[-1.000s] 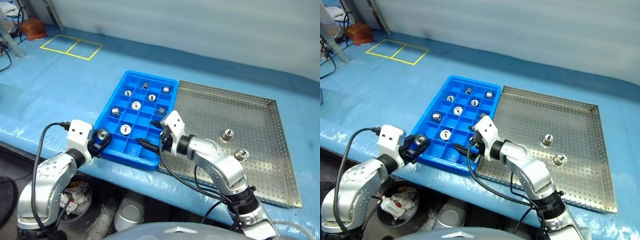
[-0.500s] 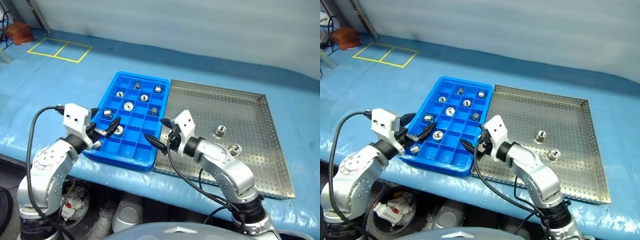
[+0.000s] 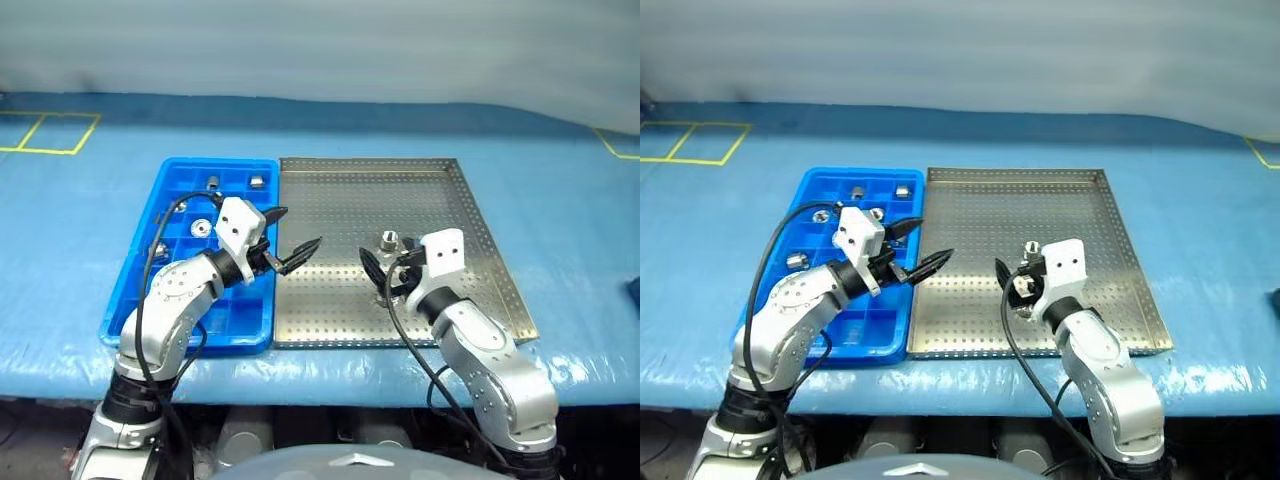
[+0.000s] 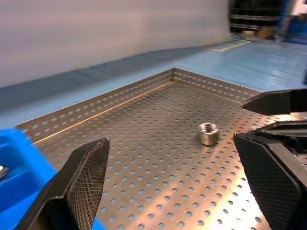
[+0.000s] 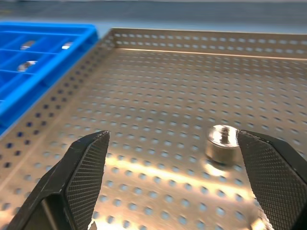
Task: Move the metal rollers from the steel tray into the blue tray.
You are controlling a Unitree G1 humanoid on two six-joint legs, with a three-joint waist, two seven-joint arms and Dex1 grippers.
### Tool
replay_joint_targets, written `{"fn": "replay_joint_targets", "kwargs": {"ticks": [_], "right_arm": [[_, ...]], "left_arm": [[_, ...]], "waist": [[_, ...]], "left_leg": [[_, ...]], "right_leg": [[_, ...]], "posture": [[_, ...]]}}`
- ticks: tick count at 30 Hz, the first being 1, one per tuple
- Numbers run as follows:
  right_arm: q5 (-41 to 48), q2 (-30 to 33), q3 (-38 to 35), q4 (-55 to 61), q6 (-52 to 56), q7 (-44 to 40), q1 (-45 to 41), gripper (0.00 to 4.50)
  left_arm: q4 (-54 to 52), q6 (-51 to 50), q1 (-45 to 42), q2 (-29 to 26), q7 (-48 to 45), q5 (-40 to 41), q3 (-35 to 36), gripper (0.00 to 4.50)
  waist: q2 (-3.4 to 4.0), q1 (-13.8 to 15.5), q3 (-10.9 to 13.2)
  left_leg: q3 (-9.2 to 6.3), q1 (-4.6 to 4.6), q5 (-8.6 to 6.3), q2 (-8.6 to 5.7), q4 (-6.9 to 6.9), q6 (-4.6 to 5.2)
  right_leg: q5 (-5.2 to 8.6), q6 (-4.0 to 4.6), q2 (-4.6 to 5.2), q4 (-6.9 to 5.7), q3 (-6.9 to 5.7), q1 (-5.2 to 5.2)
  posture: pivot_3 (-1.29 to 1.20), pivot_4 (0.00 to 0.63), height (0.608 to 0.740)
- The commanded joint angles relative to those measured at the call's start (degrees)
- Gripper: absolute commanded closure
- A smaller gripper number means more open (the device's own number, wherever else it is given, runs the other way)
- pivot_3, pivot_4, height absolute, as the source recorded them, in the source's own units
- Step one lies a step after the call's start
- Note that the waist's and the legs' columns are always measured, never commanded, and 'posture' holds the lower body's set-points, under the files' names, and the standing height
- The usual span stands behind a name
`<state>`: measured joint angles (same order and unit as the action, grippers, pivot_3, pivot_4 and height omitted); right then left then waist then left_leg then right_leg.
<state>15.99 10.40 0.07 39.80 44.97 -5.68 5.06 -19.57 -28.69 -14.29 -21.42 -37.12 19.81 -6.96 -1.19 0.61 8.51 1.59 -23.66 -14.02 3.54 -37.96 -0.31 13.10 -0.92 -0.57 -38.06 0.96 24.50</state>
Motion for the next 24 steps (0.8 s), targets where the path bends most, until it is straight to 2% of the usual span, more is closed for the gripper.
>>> {"fn": "replay_joint_targets", "kwargs": {"ticks": [1,7,14,24], "right_arm": [[-1.5,-0.9,-1.1,3.1,1.6,3.3,0.8,0.0],[-3.5,-3.9,-2.4,0.4,3.4,8.0,-1.6,0.0],[-5.4,-6.4,-3.2,-5.2,3.1,10.8,-5.0,0.0],[-6.2,-7.5,-4.1,-11.9,3.4,10.6,-8.7,0.0]], "left_arm": [[1.5,3.1,-1.9,-0.7,-3.0,-1.1,-2.2,0.01],[2.9,5.8,-2.4,0.4,-5.7,-1.8,-5.8,0.01],[0.7,5.9,0.0,1.0,-7.9,-0.4,-7.9,0.01],[-2.1,5.2,2.3,-0.9,-11.0,1.4,-8.1,0.01]], "waist": [[0.01,-1.0,0.0],[0.01,-2.4,0.0],[0.01,-2.8,0.0],[0.03,-2.7,0.0]], "left_leg": [[-0.01,0.01,0.0,0.0,0.01,0.0],[0.11,0.07,0.0,0.0,-0.02,0.01],[0.25,0.07,0.0,-0.02,-0.02,0.01],[0.27,0.07,0.0,-0.01,-0.01,0.02]], "right_leg": [[0.0,0.0,-0.01,-0.01,0.01,0.0],[-0.03,-0.06,-0.01,-0.1,0.17,0.02],[-0.07,-0.13,0.0,-0.07,0.32,0.06],[-0.08,-0.14,0.0,-0.09,0.36,0.08]], "posture": [[-0.04,0.15,0.74],[-0.07,0.15,0.74],[-0.06,0.15,0.74],[-0.03,0.15,0.74]]}}
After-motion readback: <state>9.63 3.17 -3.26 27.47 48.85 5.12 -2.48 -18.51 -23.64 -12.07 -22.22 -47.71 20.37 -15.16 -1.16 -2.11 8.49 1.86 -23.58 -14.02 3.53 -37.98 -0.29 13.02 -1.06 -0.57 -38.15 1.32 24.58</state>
